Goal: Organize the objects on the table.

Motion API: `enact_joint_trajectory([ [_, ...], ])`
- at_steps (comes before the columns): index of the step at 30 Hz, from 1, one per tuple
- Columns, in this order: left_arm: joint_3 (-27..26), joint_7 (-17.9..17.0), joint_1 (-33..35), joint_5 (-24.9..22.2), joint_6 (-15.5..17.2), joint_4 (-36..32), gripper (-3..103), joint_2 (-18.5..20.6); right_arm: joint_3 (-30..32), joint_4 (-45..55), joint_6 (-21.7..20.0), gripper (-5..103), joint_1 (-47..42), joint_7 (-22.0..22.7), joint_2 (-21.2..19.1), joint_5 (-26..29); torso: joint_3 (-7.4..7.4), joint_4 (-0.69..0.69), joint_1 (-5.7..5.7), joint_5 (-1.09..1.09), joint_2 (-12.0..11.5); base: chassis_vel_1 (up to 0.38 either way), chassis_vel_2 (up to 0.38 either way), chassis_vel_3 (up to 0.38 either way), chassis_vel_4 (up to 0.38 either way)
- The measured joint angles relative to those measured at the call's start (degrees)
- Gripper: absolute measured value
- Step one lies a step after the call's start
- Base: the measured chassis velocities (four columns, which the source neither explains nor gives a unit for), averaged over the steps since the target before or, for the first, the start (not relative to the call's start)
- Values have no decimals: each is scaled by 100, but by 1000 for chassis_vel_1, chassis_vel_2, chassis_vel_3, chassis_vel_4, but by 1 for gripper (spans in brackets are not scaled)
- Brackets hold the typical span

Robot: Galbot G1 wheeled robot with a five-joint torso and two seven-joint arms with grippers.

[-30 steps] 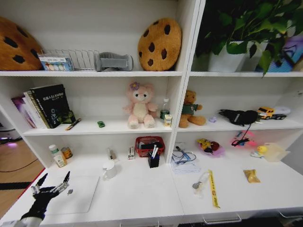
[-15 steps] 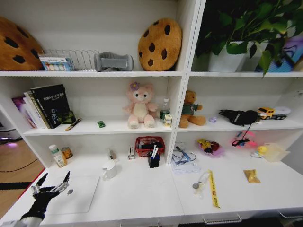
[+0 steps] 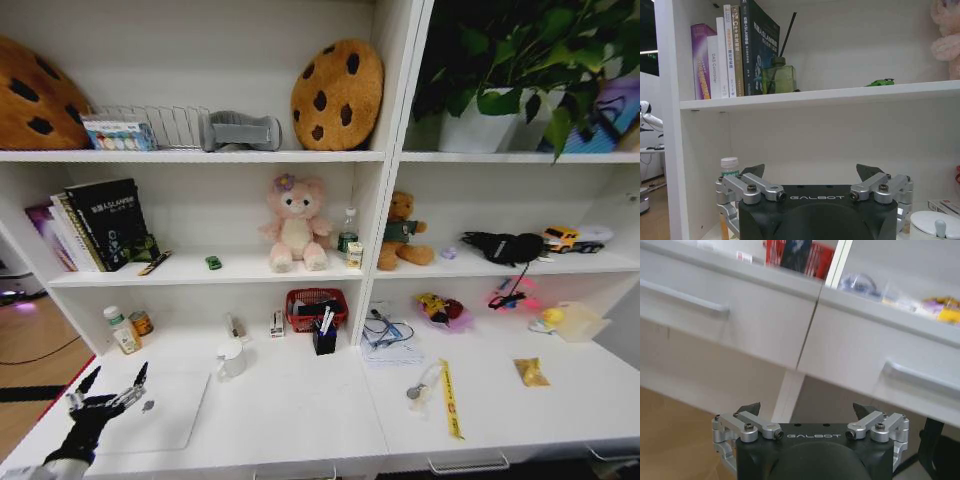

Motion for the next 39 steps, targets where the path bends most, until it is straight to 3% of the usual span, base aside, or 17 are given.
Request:
enact_joint_trajectory([
  [7,0,0,0,0,0,0,100,0,171,1701,-182,100,-717,271,-49,56,0,0,0,0,0,0,0,0,0],
  [10,0,0,0,0,0,0,100,0,266,2766,-778,100,-912,291,-44,511,1,0,0,0,0,0,0,0,0],
  [11,0,0,0,0,0,0,100,0,266,2766,-778,100,-912,291,-44,511,1,0,0,0,0,0,0,0,0],
  [13,0,0,0,0,0,0,100,0,356,3476,-1347,100,-903,285,-50,934,1,0,0,0,0,0,0,0,0],
  [14,0,0,0,0,0,0,100,0,356,3476,-1347,100,-903,285,-50,934,1,0,0,0,0,0,0,0,0],
  [15,0,0,0,0,0,0,100,0,429,3914,-1748,100,-834,285,-78,1237,1,0,0,0,0,0,0,0,0],
  [16,0,0,0,0,0,0,100,0,429,3914,-1748,100,-834,285,-78,1237,1,0,0,0,0,0,0,0,0],
  [18,0,0,0,0,0,0,100,0,609,4492,-2384,100,-585,299,-178,1627,1,0,0,0,0,0,0,0,0],
  [19,0,0,0,0,0,0,100,0,609,4492,-2384,100,-585,299,-178,1627,1,0,0,0,0,0,0,0,0],
  [21,0,0,0,0,0,0,100,0,895,4815,-2942,100,-111,311,-354,1999,2,0,0,0,0,0,0,0,0],
  [26,0,0,0,0,0,0,100,0,1250,4924,-3526,100,668,312,-622,2575,2,1,1,1,0,0,0,0,0],
  [32,0,0,0,0,0,0,100,0,1192,4801,-3761,100,1190,290,-811,2814,2,0,1,1,-1,0,0,0,0],
  [39,0,0,0,0,0,0,100,0,982,4704,-3809,100,1265,263,-769,2660,2,-1,0,0,0,0,0,0,0],
])
